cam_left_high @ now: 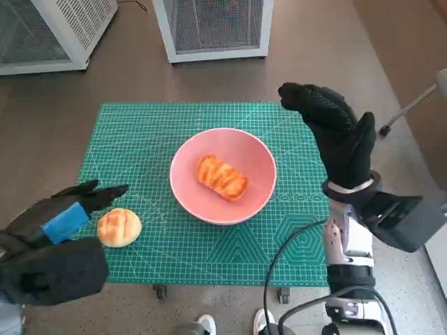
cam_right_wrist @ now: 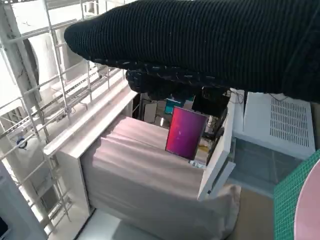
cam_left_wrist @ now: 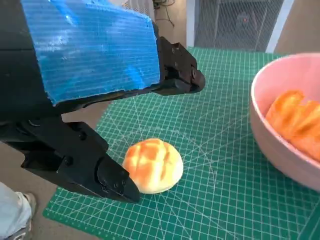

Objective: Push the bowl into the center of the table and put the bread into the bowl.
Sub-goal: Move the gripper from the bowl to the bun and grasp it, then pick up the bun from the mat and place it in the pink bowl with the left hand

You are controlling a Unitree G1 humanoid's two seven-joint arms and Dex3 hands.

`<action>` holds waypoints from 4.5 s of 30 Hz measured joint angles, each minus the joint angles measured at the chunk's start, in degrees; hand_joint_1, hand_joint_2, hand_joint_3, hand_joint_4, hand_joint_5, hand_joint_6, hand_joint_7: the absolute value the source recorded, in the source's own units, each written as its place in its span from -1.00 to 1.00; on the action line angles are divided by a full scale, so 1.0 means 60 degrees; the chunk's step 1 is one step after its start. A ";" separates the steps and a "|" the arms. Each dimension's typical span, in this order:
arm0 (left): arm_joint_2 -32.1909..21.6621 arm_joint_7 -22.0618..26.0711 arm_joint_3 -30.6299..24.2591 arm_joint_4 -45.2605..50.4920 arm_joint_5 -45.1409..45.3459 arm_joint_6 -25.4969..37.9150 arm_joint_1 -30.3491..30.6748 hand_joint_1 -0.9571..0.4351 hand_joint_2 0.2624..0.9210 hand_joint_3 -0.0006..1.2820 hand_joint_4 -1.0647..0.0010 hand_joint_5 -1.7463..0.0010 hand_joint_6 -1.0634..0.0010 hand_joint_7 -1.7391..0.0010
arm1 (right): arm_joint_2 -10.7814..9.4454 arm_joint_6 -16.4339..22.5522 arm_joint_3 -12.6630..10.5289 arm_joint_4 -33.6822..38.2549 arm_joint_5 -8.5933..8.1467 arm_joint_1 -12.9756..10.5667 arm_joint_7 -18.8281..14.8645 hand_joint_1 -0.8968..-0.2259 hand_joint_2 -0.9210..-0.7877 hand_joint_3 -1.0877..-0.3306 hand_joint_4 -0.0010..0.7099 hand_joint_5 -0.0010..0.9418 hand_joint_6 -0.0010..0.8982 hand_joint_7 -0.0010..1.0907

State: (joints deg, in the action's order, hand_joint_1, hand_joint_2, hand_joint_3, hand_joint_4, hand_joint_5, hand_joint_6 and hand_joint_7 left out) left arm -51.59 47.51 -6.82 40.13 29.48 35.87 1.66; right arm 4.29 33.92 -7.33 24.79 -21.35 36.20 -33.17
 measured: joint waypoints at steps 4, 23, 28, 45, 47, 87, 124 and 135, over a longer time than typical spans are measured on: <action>0.0068 -0.0219 0.0415 -0.0353 0.0115 -0.0027 -0.0061 0.42 0.39 -1.00 0.81 1.00 0.50 1.00 | 0.0014 0.0004 -0.0005 0.0003 0.0001 0.0002 -0.0001 -0.36 -1.00 -0.22 -0.41 -1.00 -0.70 -0.36; 0.0396 -0.1163 0.2228 -0.2247 0.1212 -0.0442 -0.0820 0.37 0.40 -0.99 0.72 0.99 0.49 1.00 | 0.0045 0.0062 -0.0060 0.0004 0.0022 0.0003 -0.0002 -0.37 -1.00 -0.21 -0.41 -1.00 -0.71 -0.35; 0.0520 -0.1376 0.2631 -0.2896 0.1507 -0.0666 -0.1064 0.34 0.40 -0.99 0.70 0.99 0.47 0.99 | 0.0045 0.0062 -0.0060 0.0010 0.0020 0.0002 -0.0004 -0.37 -1.00 -0.21 -0.41 -1.00 -0.71 -0.34; 0.1037 -0.2101 0.3312 -0.4703 0.2006 -0.1312 -0.1574 0.35 0.56 -0.97 0.40 0.97 0.17 0.96 | 0.0044 -0.0001 -0.0060 -0.0011 -0.0004 0.0000 -0.0064 -0.36 -1.00 -0.21 -0.41 -1.00 -0.73 -0.34; 0.1101 -0.2174 0.3340 -0.4841 0.2054 -0.1370 -0.1617 0.37 0.60 -0.96 0.30 0.96 0.08 0.95 | 0.0045 -0.0013 -0.0063 -0.0018 -0.0008 0.0000 -0.0068 -0.36 -1.00 -0.21 -0.41 -1.00 -0.73 -0.34; 0.1121 -0.2846 0.2238 -0.4731 0.1813 -0.2641 -0.1999 0.38 1.00 -0.92 -0.36 -0.31 -0.18 -0.32 | 0.0043 -0.0018 -0.0099 -0.0083 -0.0051 -0.0049 -0.0096 -0.36 -1.00 -0.17 -0.41 -1.00 -0.73 -0.33; 0.2756 -0.3073 0.2969 -0.3496 0.1787 -0.3730 -0.6012 0.38 0.95 -0.99 -0.58 -0.17 -0.29 -0.25 | 0.0100 0.0075 -0.0200 0.0266 -0.0122 0.0149 -0.0301 -0.32 -1.00 -0.17 -0.42 -1.00 -0.73 -0.33; 0.3644 -0.3313 0.3954 -0.5348 0.1808 -0.4774 -0.7227 0.38 0.99 -0.98 -0.51 -0.22 -0.24 -0.27 | 0.0231 0.0158 -0.0241 0.0384 -0.0127 0.0169 -0.0351 -0.32 -1.00 -0.17 -0.42 -1.00 -0.73 -0.33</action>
State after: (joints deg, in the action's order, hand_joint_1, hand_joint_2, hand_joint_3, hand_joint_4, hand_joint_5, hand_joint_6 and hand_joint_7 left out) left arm -29.72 27.63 16.90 8.04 40.33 7.22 -41.70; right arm 5.67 34.87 -8.77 27.09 -22.11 37.22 -35.28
